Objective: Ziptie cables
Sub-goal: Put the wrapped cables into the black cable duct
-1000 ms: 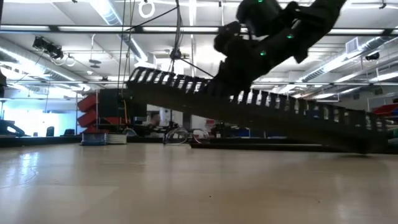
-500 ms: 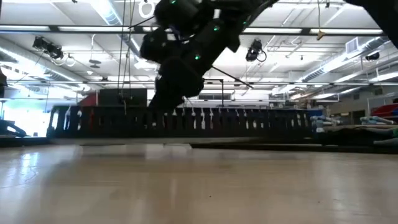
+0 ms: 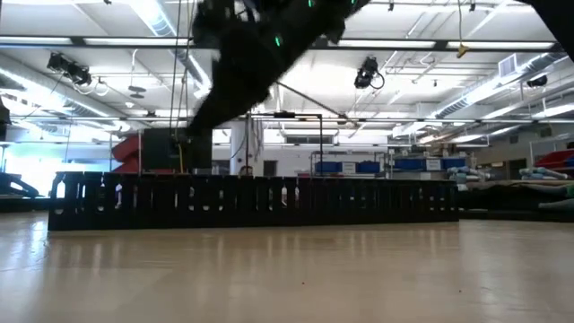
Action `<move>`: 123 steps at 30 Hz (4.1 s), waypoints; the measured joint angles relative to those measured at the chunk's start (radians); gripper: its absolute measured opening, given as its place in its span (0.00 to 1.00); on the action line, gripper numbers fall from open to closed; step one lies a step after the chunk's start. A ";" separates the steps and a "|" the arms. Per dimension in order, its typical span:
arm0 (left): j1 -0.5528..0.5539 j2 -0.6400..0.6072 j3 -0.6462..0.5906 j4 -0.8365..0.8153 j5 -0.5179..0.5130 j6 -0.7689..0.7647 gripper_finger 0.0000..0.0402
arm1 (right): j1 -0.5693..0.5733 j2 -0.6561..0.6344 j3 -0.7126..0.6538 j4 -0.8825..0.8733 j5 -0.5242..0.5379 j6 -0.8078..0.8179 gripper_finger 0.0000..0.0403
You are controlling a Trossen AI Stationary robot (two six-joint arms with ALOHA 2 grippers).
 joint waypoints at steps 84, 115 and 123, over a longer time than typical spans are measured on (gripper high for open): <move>-0.666 0.016 -0.087 -0.088 -0.281 -0.232 0.00 | 0.283 -0.831 -0.802 0.869 0.704 -0.016 0.57; -0.675 0.093 -0.087 -0.121 -0.273 -0.285 0.00 | 0.246 -1.222 -0.801 0.712 0.848 -0.066 0.21; -0.714 0.097 -0.087 -0.191 -0.314 -0.346 0.00 | 0.261 -1.122 -0.802 0.607 0.831 -0.021 0.11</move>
